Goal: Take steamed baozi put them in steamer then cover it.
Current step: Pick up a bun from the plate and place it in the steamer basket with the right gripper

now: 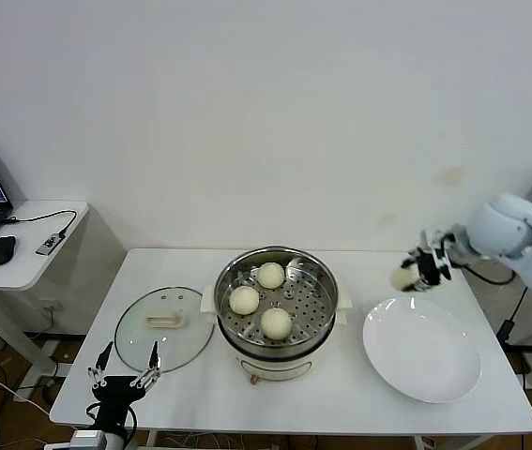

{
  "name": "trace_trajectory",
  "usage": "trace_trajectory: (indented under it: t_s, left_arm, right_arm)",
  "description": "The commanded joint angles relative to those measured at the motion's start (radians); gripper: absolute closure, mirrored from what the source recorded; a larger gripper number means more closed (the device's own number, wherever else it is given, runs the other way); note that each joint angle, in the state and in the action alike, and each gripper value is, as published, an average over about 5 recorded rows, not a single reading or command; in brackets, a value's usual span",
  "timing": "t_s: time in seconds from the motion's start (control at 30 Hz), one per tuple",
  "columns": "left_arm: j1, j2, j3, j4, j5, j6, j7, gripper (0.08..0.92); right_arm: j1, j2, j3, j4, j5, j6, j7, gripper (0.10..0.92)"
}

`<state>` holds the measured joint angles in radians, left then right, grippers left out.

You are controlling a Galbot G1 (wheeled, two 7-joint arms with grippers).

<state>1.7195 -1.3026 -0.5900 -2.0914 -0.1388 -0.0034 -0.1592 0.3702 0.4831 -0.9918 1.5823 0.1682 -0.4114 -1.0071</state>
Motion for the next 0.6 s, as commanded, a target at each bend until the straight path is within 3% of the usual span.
trace_trajectory:
  t_s: [0.03,0.6]
  left_arm:
    - [0.0,0.0,-0.004,0.005,-0.003,-0.001,-0.001,0.177]
    - [0.001,-0.023,-0.025,0.007,-0.007,0.0,0.0,0.177]
  right_arm:
    - [0.417,0.213,-0.315,0.109,0.393,-0.177,0.108,0.516]
    - [0.16,0.486,-0.27,-0.035,0.431,-0.314,0.268,0.516]
